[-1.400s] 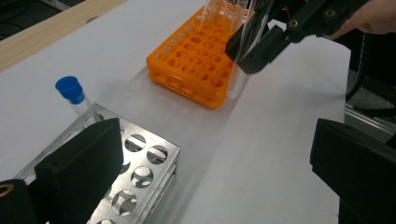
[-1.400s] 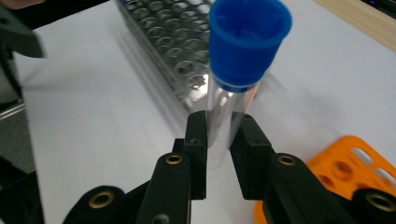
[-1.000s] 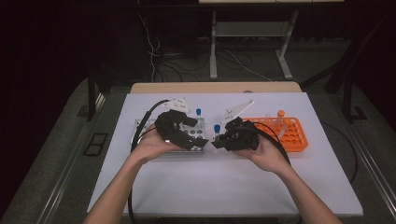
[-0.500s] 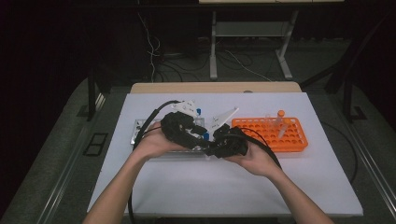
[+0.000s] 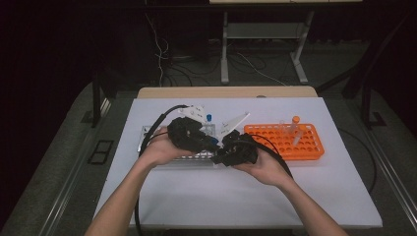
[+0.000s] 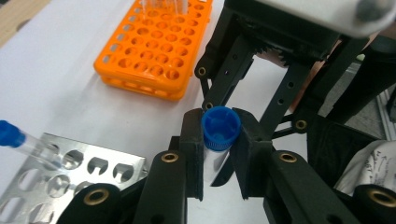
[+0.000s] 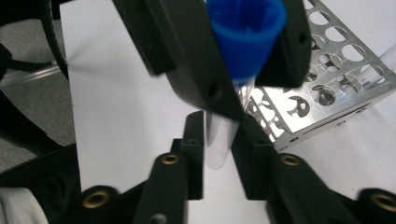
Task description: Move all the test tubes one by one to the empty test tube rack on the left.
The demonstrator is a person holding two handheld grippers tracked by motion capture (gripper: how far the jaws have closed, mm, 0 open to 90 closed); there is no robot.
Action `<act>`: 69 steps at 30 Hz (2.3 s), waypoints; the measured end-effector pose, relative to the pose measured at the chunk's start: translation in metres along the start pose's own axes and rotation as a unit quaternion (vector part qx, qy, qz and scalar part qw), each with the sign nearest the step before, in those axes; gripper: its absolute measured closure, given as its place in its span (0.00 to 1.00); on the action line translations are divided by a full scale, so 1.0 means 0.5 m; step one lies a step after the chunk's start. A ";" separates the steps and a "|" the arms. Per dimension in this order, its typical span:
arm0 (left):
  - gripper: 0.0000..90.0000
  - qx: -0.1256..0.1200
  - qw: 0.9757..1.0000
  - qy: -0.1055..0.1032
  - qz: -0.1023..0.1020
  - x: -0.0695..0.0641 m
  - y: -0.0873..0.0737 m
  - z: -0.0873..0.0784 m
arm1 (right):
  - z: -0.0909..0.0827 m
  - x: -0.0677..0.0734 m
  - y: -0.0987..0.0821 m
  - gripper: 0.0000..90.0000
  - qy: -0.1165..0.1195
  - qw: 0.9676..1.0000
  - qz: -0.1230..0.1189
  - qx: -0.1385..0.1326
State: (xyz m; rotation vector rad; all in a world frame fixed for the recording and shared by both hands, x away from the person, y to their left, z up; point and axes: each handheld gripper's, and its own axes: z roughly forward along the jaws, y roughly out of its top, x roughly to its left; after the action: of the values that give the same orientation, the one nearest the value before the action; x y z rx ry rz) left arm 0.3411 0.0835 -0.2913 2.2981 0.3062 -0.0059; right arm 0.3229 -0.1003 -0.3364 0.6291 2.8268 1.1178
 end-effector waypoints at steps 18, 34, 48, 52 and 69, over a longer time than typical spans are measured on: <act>0.83 -0.011 0.999 0.037 -0.015 0.043 0.013 -0.051 | -0.041 -0.018 -0.038 0.68 -0.021 0.999 0.027 -0.020; 0.83 0.002 0.997 0.066 -0.030 0.119 0.031 -0.076 | -0.074 -0.012 -0.085 0.38 -0.025 0.999 0.035 -0.020; 0.83 -0.008 0.994 0.091 -0.059 0.194 0.015 -0.044 | -0.099 -0.018 -0.151 0.00 -0.028 0.997 0.072 -0.029; 0.83 -0.008 0.993 0.099 -0.063 0.210 0.007 -0.039 | -0.107 -0.025 -0.171 0.00 -0.030 0.995 0.085 -0.033; 0.83 -0.006 0.993 0.096 -0.063 0.237 -0.005 -0.004 | -0.123 -0.034 -0.222 0.00 -0.038 0.993 0.106 -0.041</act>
State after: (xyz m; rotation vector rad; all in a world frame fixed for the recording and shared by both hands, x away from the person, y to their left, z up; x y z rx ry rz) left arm 0.4553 0.1126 -0.3038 2.2669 0.5475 0.1529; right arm 0.2877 -0.2198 -0.3665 0.9617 2.6828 1.2048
